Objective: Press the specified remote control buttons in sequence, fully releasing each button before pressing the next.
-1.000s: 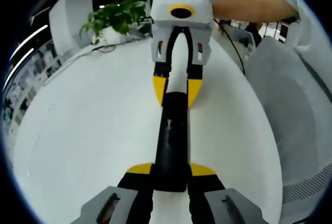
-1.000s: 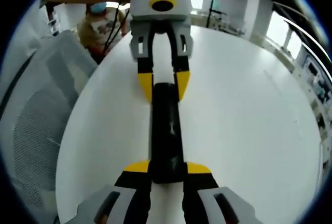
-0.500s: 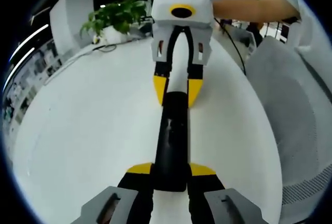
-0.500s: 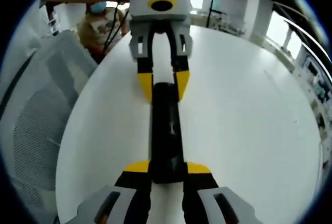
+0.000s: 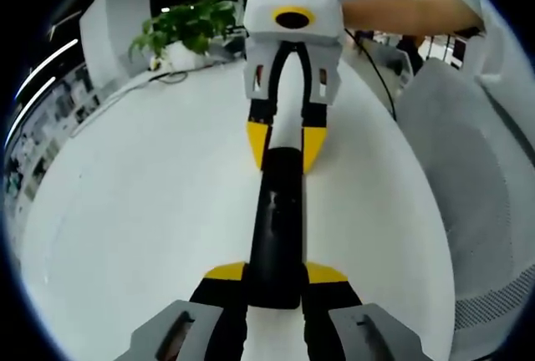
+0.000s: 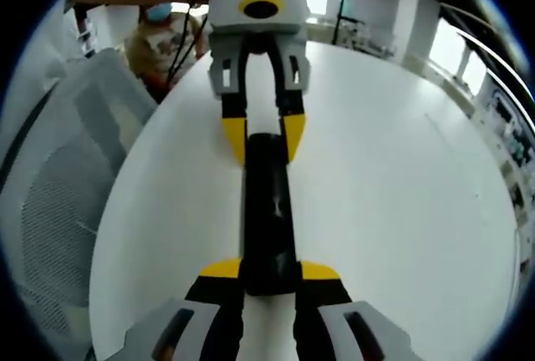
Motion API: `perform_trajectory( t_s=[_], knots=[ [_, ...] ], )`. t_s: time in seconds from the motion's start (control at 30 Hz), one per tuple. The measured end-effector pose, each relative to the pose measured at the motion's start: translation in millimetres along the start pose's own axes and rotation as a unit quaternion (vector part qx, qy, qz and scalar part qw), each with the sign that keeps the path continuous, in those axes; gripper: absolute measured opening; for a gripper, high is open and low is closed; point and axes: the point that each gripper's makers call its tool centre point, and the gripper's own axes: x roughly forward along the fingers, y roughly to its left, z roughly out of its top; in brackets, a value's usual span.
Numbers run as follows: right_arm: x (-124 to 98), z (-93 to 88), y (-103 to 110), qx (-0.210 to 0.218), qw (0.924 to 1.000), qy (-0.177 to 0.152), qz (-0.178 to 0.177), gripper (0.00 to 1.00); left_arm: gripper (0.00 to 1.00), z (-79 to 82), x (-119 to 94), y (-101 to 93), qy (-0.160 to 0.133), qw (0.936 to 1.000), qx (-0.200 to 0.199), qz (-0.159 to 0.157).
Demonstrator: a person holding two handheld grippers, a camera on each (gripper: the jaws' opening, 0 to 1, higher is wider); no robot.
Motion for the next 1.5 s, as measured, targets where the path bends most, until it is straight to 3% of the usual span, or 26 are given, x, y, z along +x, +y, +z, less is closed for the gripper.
perform_trajectory(
  t_s=[1.27, 1.5],
  knots=[
    [0.3, -0.8, -1.6, -0.007, 0.9999, 0.007, -0.014, 0.21, 0.23, -2.0, 0.8, 1.7, 0.011, 0.9999, 0.006, -0.002],
    [-0.5, 0.7, -4.1, -0.004, 0.9998, 0.003, -0.018, 0.28, 0.23, -1.1, 0.8, 0.5, 0.014, 0.9999, 0.009, -0.002]
  ],
)
